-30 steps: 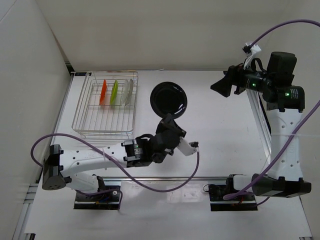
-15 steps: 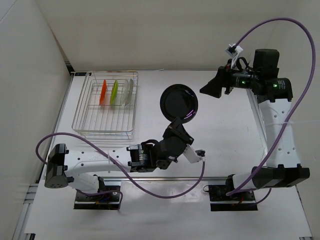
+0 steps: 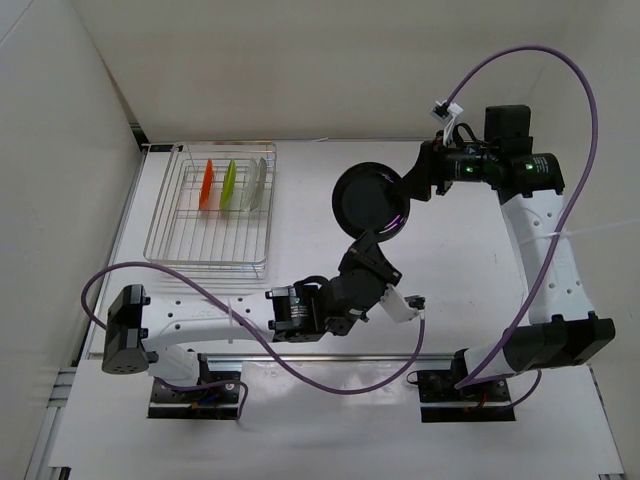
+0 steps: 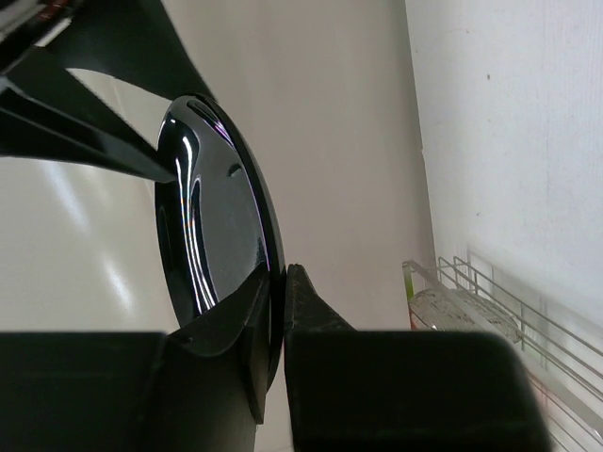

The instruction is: Unload the plates from the dish rack

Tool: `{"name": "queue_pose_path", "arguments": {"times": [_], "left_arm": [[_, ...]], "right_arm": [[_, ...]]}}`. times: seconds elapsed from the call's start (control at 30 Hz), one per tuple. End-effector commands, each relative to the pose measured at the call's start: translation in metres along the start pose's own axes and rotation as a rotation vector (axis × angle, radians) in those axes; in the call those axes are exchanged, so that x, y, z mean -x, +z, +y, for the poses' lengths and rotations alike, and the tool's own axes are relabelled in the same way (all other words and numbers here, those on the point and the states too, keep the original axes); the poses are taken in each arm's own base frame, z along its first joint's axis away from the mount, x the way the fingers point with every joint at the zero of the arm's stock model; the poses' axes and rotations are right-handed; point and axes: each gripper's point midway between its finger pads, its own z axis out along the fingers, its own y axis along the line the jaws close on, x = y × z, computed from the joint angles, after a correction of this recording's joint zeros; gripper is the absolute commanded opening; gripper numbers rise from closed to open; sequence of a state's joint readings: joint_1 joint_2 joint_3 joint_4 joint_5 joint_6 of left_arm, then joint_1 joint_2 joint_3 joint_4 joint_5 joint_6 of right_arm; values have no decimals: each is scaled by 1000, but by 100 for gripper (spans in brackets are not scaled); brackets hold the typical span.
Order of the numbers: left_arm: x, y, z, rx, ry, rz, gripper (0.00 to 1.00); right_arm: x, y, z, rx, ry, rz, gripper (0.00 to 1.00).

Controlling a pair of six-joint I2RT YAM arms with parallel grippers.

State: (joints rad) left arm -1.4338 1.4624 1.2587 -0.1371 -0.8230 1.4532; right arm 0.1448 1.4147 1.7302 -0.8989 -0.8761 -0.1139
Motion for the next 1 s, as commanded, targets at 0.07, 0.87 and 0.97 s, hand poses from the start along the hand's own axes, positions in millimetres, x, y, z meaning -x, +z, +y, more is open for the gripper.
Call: {"name": "queue_pose_path", "arguments": {"times": [0.07,0.87,0.97], "left_arm": [[1,-6,38,89,-59,-10,11],[-16,4,41,71,-82,43,31],[-17,8,38,61,-82,53,35]], "right_arm": [[-2,6,-2,5,-17,9,64],[5,2,1,-66,-10,-37,0],[3,3,-2,-75,11,-37,0]]}}
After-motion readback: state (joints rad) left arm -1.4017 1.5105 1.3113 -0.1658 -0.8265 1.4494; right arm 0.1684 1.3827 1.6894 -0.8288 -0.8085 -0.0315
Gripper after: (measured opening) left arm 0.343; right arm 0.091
